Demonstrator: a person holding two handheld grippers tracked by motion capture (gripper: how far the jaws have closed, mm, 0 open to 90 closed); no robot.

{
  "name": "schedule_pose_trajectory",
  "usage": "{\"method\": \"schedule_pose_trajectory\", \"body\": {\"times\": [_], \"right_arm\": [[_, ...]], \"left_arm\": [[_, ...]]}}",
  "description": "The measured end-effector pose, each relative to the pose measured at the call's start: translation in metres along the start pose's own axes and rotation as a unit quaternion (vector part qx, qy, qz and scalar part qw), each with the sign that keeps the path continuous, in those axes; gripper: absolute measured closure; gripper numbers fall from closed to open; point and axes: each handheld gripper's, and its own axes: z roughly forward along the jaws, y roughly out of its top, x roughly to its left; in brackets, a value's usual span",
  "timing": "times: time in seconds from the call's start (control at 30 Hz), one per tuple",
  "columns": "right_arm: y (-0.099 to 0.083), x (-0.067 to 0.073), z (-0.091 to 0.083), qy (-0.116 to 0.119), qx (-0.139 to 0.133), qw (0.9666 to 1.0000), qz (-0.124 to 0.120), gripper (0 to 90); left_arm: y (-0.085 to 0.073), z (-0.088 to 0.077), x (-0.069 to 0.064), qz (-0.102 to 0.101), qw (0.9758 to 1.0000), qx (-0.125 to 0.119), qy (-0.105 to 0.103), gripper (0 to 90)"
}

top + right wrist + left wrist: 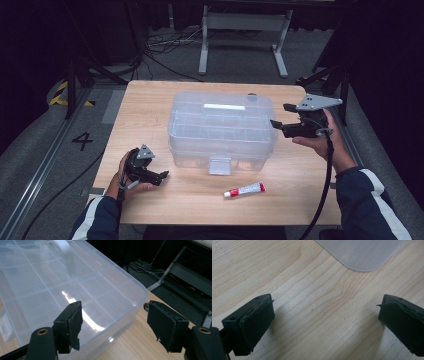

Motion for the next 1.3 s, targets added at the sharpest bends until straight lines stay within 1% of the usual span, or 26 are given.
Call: {"method": "schedule_pose_trajectory", "body": {"times": [0.1, 0.23, 0.37, 0.4, 0.43, 0.5, 0.6, 0.7, 0.77, 0.8, 0.83, 0.87, 1.1, 1.13, 1.17, 1.23, 1.3], "right_arm": [[0.007, 0.007, 0.007, 0.008, 0.003, 0.9999, -0.009, 28.9], [0.013, 0.012, 0.016, 0.013, 0.006, 0.9998, -0.017, 29.4], [0.022, 0.018, 0.026, 0.027, 0.003, 0.9994, -0.022, 30.9], [0.022, 0.018, 0.026, 0.027, 0.003, 0.9994, -0.022, 31.1], [0.026, 0.020, 0.029, 0.033, 0.004, 0.9991, -0.026, 31.4], [0.029, 0.023, 0.033, 0.038, 0.005, 0.9988, -0.031, 32.3], [0.033, 0.026, 0.037, 0.041, 0.009, 0.9984, -0.037, 33.4], [0.038, 0.030, 0.041, 0.045, 0.015, 0.9980, -0.043, 40.0], [0.041, 0.032, 0.043, 0.043, 0.020, 0.9979, -0.045, 43.1], [0.043, 0.034, 0.045, 0.048, 0.025, 0.9974, -0.048, 44.1], [0.043, 0.034, 0.045, 0.048, 0.025, 0.9974, -0.048, 44.1], [0.046, 0.037, 0.046, 0.046, 0.029, 0.9970, -0.056, 45.1], [0.056, 0.041, 0.052, 0.053, 0.038, 0.9960, -0.061, 49.9], [0.057, 0.041, 0.053, 0.054, 0.040, 0.9959, -0.062, 51.7], [0.059, 0.041, 0.058, 0.062, 0.053, 0.9947, -0.063, 58.5], [0.060, 0.042, 0.060, 0.064, 0.058, 0.9941, -0.066, 59.9], [0.063, 0.043, 0.063, 0.049, 0.066, 0.9939, -0.073, 62.8]], "left_arm": [[0.000, 0.000, 0.000, 0.000, 1.0000, 0.000, 0.000, 0.5], [0.000, 0.000, 0.000, 0.000, 1.0000, 0.000, 0.000, 0.5], [0.000, 0.000, 0.000, 0.000, 1.0000, 0.000, 0.000, 0.5], [0.000, 0.000, 0.000, 0.000, 1.0000, 0.001, 0.000, 0.5], [0.000, 0.000, 0.000, 0.000, 1.0000, 0.000, 0.000, 0.5], [0.000, 0.000, 0.000, 0.000, 1.0000, 0.000, 0.000, 0.5], [0.000, 0.000, 0.000, 0.001, 1.0000, 0.000, 0.001, 0.5], [0.000, 0.000, 0.000, 0.000, 1.0000, 0.000, 0.001, 0.5], [0.000, 0.000, 0.000, -0.001, 1.0000, 0.001, 0.002, 0.5], [0.000, 0.000, 0.000, -0.002, 1.0000, 0.000, 0.002, 0.5], [0.000, 0.000, 0.000, -0.002, 1.0000, 0.000, 0.002, 0.5], [0.000, 0.000, 0.000, -0.002, 1.0000, 0.000, 0.002, 0.6], [0.000, 0.000, -0.001, -0.005, 1.0000, 0.000, 0.003, 0.6], [0.000, 0.000, -0.001, -0.003, 1.0000, 0.000, 0.003, 0.6], [0.000, 0.000, -0.001, -0.003, 1.0000, 0.000, 0.004, 0.6], [0.000, 0.000, -0.001, -0.005, 1.0000, 0.000, 0.003, 0.6], [0.000, -0.001, -0.002, -0.009, 0.9999, 0.003, 0.005, 0.8]]}}
